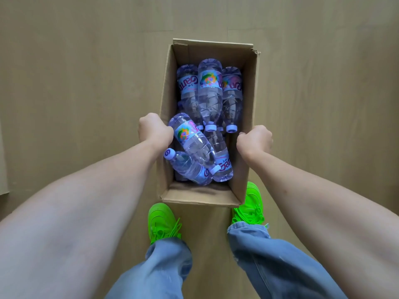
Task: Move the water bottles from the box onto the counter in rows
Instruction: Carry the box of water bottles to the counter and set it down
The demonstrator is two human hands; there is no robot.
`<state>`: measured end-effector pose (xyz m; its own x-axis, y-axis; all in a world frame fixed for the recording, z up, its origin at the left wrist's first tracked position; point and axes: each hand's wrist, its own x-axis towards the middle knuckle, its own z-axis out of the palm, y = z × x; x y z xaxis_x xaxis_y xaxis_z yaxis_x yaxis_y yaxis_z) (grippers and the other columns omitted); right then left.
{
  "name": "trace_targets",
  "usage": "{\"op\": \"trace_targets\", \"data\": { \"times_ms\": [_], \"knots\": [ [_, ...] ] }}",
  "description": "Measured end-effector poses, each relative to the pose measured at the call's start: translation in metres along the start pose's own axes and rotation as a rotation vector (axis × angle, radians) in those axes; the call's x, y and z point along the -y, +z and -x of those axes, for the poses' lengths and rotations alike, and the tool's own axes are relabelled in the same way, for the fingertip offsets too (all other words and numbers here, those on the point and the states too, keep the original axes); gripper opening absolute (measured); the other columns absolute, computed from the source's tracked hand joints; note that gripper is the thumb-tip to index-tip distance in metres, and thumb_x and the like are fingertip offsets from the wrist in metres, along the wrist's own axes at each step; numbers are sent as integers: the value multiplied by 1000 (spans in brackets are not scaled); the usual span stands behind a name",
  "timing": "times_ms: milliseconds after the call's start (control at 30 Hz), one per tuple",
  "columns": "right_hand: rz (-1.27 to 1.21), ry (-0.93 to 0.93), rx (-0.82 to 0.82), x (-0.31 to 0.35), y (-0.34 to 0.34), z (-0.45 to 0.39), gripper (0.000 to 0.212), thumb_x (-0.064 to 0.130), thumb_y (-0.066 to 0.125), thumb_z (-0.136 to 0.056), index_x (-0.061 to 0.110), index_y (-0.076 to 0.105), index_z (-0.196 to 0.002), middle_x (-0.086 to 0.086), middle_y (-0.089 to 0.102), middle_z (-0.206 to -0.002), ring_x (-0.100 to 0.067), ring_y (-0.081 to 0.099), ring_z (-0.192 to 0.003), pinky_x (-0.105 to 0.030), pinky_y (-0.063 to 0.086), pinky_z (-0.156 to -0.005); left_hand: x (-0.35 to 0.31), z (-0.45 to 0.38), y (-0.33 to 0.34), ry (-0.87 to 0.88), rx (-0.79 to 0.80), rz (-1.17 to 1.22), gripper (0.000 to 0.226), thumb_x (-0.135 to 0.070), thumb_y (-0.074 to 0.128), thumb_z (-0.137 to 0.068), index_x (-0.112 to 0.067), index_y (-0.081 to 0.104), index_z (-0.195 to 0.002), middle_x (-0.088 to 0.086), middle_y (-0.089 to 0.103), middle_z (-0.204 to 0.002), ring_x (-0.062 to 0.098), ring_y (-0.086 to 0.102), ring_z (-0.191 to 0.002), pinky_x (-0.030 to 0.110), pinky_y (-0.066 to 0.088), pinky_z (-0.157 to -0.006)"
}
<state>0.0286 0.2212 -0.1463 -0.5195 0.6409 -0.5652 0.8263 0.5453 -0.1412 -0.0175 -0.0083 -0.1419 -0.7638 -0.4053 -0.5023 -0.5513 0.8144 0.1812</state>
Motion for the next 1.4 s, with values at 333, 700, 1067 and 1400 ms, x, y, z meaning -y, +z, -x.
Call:
{"op": "trace_targets", "data": {
  "times_ms": [333, 700, 1067, 1400],
  "knots": [
    [21, -40, 34, 31, -110, 38, 4, 8, 60, -74, 10, 57, -76, -14, 67, -93, -37, 64, -91, -31, 46, -67, -36, 45, -98, 36, 1, -9, 18, -2, 53, -62, -8, 40, -52, 4, 44, -51, 19, 35, -42, 22, 26, -40],
    [-95, -201, -20, 130, -368, 140, 12, 9, 62, -72, 10, 51, -68, -15, 68, -93, -36, 66, -89, -32, 52, -70, -142, 143, -368, 90, -77, 84, 19, -3, 59, -67, -7, 46, -55, 6, 49, -57, 24, 47, -50, 26, 39, -51],
    [-42, -627, -6, 233, -737, 288, 22, 7, 56, -91, -3, 65, -109, -20, 63, -118, -33, 59, -114, -35, 49, -89, -279, 314, -697, 232, -280, 310, 11, 0, 62, -67, 0, 66, -77, 15, 67, -79, 30, 67, -70, 33, 56, -57],
    [55, -672, -216, 324, -942, 324, 20, 10, 78, -71, 3, 60, -76, -14, 61, -68, -28, 62, -38, -24, 47, -32, -390, 349, -885, 408, -397, 365, 22, -1, 82, -58, 0, 64, -69, 15, 68, -75, 25, 65, -56, 28, 46, -36]
  ]
}}
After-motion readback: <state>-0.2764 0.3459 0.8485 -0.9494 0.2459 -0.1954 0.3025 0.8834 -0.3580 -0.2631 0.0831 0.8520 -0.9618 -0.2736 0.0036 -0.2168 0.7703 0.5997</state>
